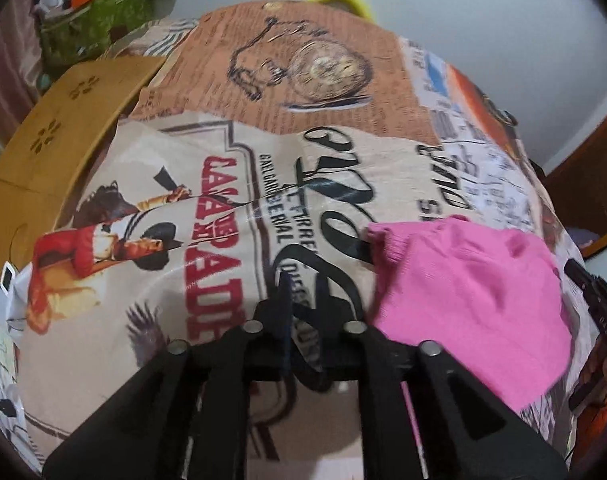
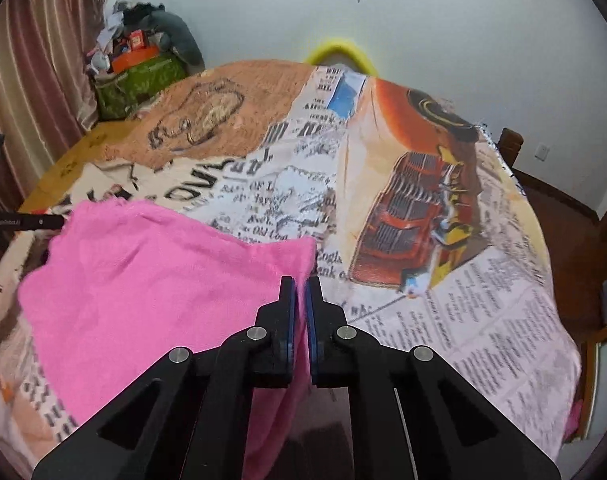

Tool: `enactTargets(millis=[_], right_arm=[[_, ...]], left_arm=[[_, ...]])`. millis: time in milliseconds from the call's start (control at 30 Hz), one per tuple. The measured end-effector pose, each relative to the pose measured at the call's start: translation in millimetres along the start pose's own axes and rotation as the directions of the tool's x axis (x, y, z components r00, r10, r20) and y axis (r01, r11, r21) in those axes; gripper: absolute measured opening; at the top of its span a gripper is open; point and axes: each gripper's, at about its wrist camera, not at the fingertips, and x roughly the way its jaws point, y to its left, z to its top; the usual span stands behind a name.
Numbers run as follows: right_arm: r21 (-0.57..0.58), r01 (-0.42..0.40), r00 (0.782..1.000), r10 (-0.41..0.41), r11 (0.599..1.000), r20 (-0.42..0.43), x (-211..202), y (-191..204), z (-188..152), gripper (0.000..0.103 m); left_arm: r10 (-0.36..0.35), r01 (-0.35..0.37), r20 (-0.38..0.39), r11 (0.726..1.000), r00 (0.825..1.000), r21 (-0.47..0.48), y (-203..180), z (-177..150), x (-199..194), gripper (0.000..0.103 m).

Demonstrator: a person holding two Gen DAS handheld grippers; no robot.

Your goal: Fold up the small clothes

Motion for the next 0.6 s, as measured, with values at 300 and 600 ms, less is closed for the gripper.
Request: enactTargets(millis=[300, 600], right_arm=[[0.111, -0.081, 0.997, 0.082, 0.991, -0.007, -31, -6, -19, 0.058], [0.148, -0.115, 0.989, 0.127, 0.982, -0.071, -4, -4, -41, 0.063]], left_arm=[[-0.053, 0.054, -0.014, 0.997, 0.998, 0.058, -25, -14, -6, 0.076], [-0.123, 0.128, -0.103, 0.991, 0.987, 0.039, -41, -21, 28, 0.076]])
